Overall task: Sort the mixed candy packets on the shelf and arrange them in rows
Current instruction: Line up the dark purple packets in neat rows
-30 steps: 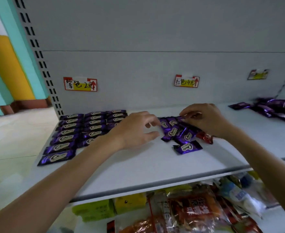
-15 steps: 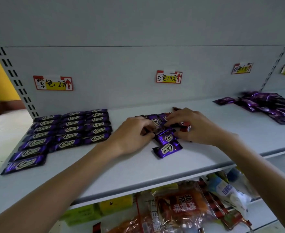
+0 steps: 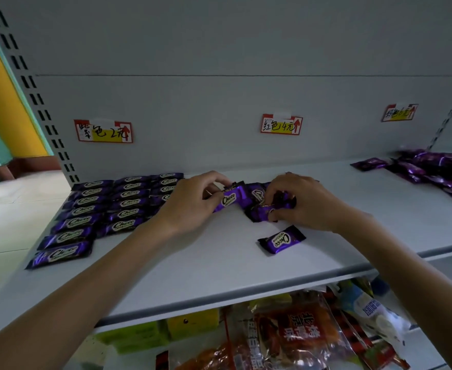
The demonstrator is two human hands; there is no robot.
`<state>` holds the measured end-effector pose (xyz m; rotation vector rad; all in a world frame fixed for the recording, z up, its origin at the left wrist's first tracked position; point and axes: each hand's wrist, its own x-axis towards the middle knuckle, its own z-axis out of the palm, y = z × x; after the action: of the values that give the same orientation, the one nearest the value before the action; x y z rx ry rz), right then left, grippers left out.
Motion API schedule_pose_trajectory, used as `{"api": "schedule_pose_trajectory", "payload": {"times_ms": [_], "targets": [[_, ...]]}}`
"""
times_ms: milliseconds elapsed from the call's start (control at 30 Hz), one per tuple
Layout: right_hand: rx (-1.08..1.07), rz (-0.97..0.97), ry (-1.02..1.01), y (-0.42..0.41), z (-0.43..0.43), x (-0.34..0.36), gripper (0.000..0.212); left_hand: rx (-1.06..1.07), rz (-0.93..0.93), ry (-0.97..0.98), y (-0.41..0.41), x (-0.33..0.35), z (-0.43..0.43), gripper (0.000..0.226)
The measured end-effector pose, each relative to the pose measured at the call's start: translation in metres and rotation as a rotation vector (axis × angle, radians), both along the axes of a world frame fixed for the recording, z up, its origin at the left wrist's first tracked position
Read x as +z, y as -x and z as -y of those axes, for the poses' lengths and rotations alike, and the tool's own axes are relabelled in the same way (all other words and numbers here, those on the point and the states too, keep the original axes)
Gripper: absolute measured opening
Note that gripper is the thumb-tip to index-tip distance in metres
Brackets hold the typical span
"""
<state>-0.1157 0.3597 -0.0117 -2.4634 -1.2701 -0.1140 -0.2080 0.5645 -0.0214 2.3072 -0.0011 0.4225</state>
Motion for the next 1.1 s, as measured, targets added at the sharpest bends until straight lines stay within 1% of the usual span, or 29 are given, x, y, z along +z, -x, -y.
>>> {"api": "schedule_pose_trajectory", "payload": {"times_ms": [67, 167, 300, 400, 467, 533, 600, 667, 733, 767, 833, 867, 900, 967, 1067, 1100], "targets": [[-0.015, -0.054, -0.064, 0.004, -0.006, 0.001, 0.019, 0.010, -0.005, -0.006, 0.006, 0.002, -0.006, 0.018], [0.056, -0.148, -0.148, 0.012, -0.019, 0.003, 0.020, 0.011, 0.020, -0.005, 0.020, 0.004, -0.018, 0.012], [0.215, -0.216, -0.154, 0.031, -0.045, 0.007, 0.016, 0.014, 0.055, -0.095, 0.048, 0.008, -0.040, 0.020], [0.306, -0.273, -0.062, 0.045, -0.069, 0.006, 0.016, 0.002, 0.089, -0.200, 0.072, 0.007, -0.058, 0.037], [0.316, -0.226, -0.009, 0.048, -0.081, 0.000, 0.016, 0.001, 0.033, -0.261, 0.085, 0.004, -0.067, 0.043], [0.310, -0.180, -0.016, 0.048, -0.088, -0.005, 0.015, -0.006, -0.039, -0.267, 0.095, 0.000, -0.074, 0.044], [0.295, -0.167, -0.052, 0.047, -0.090, -0.007, 0.017, 0.001, -0.065, -0.282, 0.102, -0.003, -0.077, 0.036], [0.269, -0.176, -0.088, 0.048, -0.087, -0.004, 0.024, 0.005, -0.050, -0.311, 0.105, -0.005, -0.078, 0.025], [0.265, -0.179, -0.058, 0.050, -0.083, 0.001, 0.022, 0.010, -0.029, -0.342, 0.106, -0.006, -0.074, 0.013], [0.271, -0.177, -0.016, 0.051, -0.081, 0.003, 0.017, 0.018, -0.030, -0.362, 0.106, -0.007, -0.072, 0.014], [0.285, -0.174, 0.037, 0.054, -0.080, 0.003, 0.016, 0.045, -0.044, -0.408, 0.106, -0.010, -0.067, 0.035], [0.290, -0.169, 0.039, 0.055, -0.079, 0.002, 0.017, 0.055, -0.063, -0.431, 0.106, -0.010, -0.064, 0.043], [0.295, -0.152, 0.034, 0.056, -0.079, 0.002, 0.015, 0.059, -0.081, -0.447, 0.108, -0.010, -0.062, 0.046], [0.295, -0.120, 0.013, 0.057, -0.080, 0.003, 0.011, 0.053, -0.076, -0.443, 0.110, -0.010, -0.059, 0.041], [0.269, -0.169, -0.022, 0.058, -0.080, 0.006, 0.012, 0.002, -0.077, -0.387, 0.115, -0.009, -0.062, 0.026], [0.270, -0.182, -0.011, 0.058, -0.081, 0.005, 0.013, -0.019, -0.092, -0.370, 0.117, -0.009, -0.064, 0.025]]}}
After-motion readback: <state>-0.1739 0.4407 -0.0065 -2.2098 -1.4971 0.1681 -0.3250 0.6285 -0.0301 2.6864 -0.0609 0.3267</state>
